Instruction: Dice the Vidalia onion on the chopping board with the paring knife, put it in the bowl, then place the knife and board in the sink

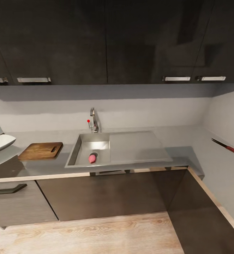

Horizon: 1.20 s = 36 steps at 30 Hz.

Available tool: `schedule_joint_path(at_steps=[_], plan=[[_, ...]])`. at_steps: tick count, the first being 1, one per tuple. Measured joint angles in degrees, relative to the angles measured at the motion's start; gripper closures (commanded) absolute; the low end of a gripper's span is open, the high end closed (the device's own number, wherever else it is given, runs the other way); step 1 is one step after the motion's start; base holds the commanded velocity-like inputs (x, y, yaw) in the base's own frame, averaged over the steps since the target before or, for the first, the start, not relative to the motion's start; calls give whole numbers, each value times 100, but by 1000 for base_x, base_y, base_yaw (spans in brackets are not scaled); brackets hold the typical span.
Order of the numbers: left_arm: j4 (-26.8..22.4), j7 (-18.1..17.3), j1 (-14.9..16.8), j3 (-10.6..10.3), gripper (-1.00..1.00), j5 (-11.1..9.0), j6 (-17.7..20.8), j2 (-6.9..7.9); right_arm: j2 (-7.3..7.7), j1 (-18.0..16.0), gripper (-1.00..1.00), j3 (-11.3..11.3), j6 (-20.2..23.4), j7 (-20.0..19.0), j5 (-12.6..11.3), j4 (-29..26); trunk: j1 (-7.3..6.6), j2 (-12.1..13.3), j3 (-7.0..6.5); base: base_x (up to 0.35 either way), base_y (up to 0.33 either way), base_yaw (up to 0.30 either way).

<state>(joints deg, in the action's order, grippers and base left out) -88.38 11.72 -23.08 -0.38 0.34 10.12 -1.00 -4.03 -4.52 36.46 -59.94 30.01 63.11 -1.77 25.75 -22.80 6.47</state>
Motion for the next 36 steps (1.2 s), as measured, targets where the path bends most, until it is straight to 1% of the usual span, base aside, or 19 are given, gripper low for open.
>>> schedule_joint_path(at_steps=[1,3,4,7,8,10,12,15,17,19,20,21,22,23,24,27,30,33,36], plan=[[-11,0,11,0,-100,1,75,-17,0,-1,-100,0,0,0,0,0,0,0,0,0,0,0],[-37,-1,195,-8,-100,8,380,-158,0,-2,-100,0,0,0,2,1,0,0,0,0,0,0],[-46,-2,473,-15,-100,15,629,-270,0,2,-100,0,0,0,3,2,1,0,-1,0,0,0],[-53,-3,1115,-27,-100,21,1251,-369,2,0,-100,1,0,0,3,2,1,1,-1,0,0,0],[-55,-4,1499,-48,-100,22,1712,-404,1,0,-100,0,0,0,2,2,1,1,-1,0,0,0],[-57,-7,2105,-72,-100,17,2362,-499,0,-2,-100,0,0,-2,0,2,1,0,-1,0,0,0],[-59,-7,2548,-91,-100,16,2620,-605,0,0,-100,1,0,-7,0,2,1,1,-3,0,0,0],[-59,-5,3010,-146,-100,16,2828,-662,0,1,-100,1,0,-9,0,2,0,1,-2,0,0,0],[-59,-2,3398,-186,-100,16,3123,-681,0,-1,-100,1,0,-10,0,2,1,1,-2,0,0,0],[-60,0,4040,-213,-100,13,3744,-692,0,-1,-100,0,0,-10,1,7,1,2,-4,0,0,0],[-60,0,4274,-216,-100,7,3928,-694,0,-2,-100,1,0,-10,1,8,1,1,-3,0,0,0],[-60,1,4664,-222,-100,-4,4215,-696,0,-2,-100,0,0,-10,1,9,1,1,-3,0,0,0],[-58,3,5244,-227,-100,-24,4473,-698,0,-2,-100,0,0,-10,1,10,1,1,-3,0,0,0],[-56,7,5620,-229,-100,-35,4576,-699,0,-2,-100,1,0,-10,0,9,0,1,-4,0,0,0],[-53,9,5776,-229,-100,-42,4614,-701,0,-2,-100,1,0,-10,0,9,0,1,-2,0,0,0],[56,11,6487,-231,-100,-58,4717,-707,0,1,-100,1,0,-10,0,11,0,1,-3,0,0,0],[418,14,6907,-231,-100,-64,4743,-707,0,1,-100,-4,0,-10,3,15,0,1,-2,0,0,0],[779,12,7048,-230,-100,-65,4750,-703,0,1,-100,-6,0,-10,2,18,0,1,-2,0,0,0],[1434,-6,7118,-224,-100,-66,4757,-673,-7,-1,-100,-8,0,-10,2,26,1,2,-1,0,0,0]])
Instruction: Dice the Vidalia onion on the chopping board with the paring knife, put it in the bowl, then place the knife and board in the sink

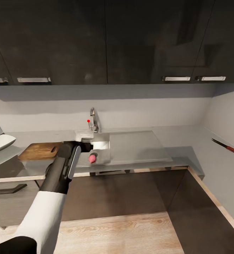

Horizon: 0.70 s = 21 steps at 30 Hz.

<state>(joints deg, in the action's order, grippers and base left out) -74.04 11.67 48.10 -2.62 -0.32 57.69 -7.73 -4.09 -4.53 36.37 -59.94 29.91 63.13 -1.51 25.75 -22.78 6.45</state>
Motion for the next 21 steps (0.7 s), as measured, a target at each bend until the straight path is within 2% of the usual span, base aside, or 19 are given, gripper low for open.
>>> schedule_joint_path(at_steps=[2,5,8,12,17,21], plan=[[282,-14,11,-1,-100,2,0,35,-1,0,-100,-6,0,0,3,2,0,-1,0,0,0,0],[390,-61,17,-15,-100,3,-1,80,-6,1,-100,-9,0,0,4,7,0,-1,0,0,0,0],[447,-270,25,-20,-100,18,-1,231,-21,2,-100,-10,0,0,6,11,0,-1,0,0,0,0],[460,-352,27,-9,-100,20,-5,329,-27,1,-100,-9,0,0,6,11,0,-1,0,0,0,0],[474,-375,27,-5,-100,19,-8,360,-28,1,-100,-9,0,0,6,12,-1,-1,0,37,0,0],[518,-383,27,-15,-100,12,-10,360,-29,0,-100,-9,0,0,6,12,-3,-2,0,190,0,0]])
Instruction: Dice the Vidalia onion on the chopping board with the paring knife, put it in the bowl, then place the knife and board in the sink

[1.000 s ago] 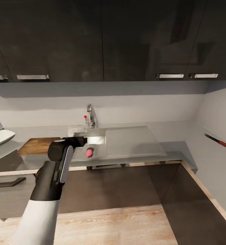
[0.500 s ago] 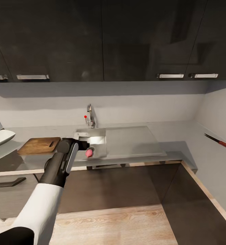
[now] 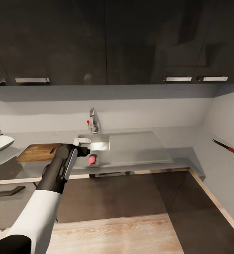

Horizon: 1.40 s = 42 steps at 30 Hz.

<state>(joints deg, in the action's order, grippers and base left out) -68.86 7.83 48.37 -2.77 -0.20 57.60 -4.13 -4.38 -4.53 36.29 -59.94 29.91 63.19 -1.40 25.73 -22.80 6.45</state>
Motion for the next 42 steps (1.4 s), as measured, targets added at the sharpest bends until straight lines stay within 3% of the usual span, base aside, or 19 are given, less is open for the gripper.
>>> schedule_joint_path(at_steps=[19,37,42], plan=[[647,-33,0,-7,-100,-2,-15,0,9,2,-100,-9,0,-10,12,0,0,0,0,298,-16,0],[1756,-27,0,-6,-100,-2,-600,-23,8,0,-100,-9,0,0,9,0,2,1,0,23,0,0],[1862,-32,1,-10,-100,-2,-667,-31,3,5,-100,-9,0,0,9,0,0,0,0,131,0,0]])
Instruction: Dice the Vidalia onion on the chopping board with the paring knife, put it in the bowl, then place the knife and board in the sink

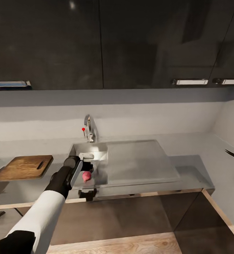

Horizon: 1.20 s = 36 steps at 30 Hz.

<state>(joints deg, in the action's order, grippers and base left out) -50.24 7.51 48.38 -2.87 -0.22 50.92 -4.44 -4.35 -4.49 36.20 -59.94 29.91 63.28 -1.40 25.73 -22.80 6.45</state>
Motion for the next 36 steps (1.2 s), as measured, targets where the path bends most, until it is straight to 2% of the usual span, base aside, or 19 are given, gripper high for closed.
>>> schedule_joint_path(at_steps=[11,36], plan=[[137,0,0,-1,-100,0,-19,-5,-2,0,-100,0,0,0,0,9,0,0,40,233,0,0],[377,0,0,0,-100,0,-29,4,-2,1,-100,0,0,0,0,8,1,0,254,25,-7,0]])
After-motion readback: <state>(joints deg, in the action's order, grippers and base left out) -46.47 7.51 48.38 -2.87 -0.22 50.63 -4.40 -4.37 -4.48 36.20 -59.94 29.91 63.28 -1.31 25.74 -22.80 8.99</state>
